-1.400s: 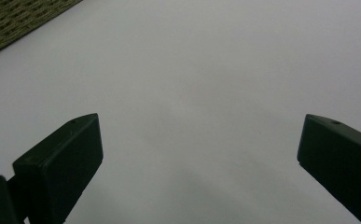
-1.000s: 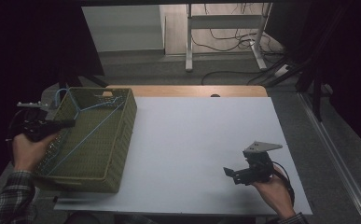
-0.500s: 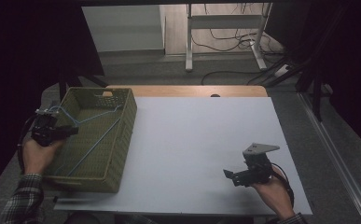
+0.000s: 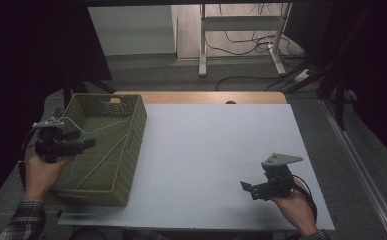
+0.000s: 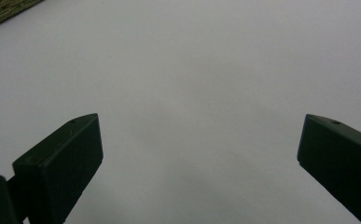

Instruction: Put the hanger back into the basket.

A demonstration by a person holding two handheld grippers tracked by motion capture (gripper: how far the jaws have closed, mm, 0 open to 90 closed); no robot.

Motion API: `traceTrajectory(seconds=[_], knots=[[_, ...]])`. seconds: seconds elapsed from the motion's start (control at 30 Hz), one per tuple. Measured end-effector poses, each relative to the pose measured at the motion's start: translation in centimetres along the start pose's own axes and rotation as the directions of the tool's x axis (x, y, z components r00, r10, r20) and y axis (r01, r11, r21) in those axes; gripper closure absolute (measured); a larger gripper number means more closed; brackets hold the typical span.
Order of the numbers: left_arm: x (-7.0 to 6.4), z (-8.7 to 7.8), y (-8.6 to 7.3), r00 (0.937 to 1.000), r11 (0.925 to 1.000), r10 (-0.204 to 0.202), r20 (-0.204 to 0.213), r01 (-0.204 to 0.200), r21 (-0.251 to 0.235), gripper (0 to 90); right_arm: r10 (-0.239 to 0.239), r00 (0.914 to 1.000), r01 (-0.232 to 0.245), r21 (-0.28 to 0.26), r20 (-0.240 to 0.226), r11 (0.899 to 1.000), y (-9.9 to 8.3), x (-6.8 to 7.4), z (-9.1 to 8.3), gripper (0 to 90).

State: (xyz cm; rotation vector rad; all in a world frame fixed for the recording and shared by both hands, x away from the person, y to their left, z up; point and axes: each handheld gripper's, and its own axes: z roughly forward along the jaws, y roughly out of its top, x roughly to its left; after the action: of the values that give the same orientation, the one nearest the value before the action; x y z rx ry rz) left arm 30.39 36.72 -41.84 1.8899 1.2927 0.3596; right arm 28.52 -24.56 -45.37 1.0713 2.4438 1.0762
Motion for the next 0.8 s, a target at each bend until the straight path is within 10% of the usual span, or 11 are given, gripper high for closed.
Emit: traceTrajectory(seconds=[0.8], knots=[[-9.0,0.7,-1.4,0.9692,0.9873,0.150,0.196,-0.136,-0.082,7.3,0.031,0.9993,-0.030,-0.036,0.019,0.999,-0.9,-0.7,-1.6,0.0]])
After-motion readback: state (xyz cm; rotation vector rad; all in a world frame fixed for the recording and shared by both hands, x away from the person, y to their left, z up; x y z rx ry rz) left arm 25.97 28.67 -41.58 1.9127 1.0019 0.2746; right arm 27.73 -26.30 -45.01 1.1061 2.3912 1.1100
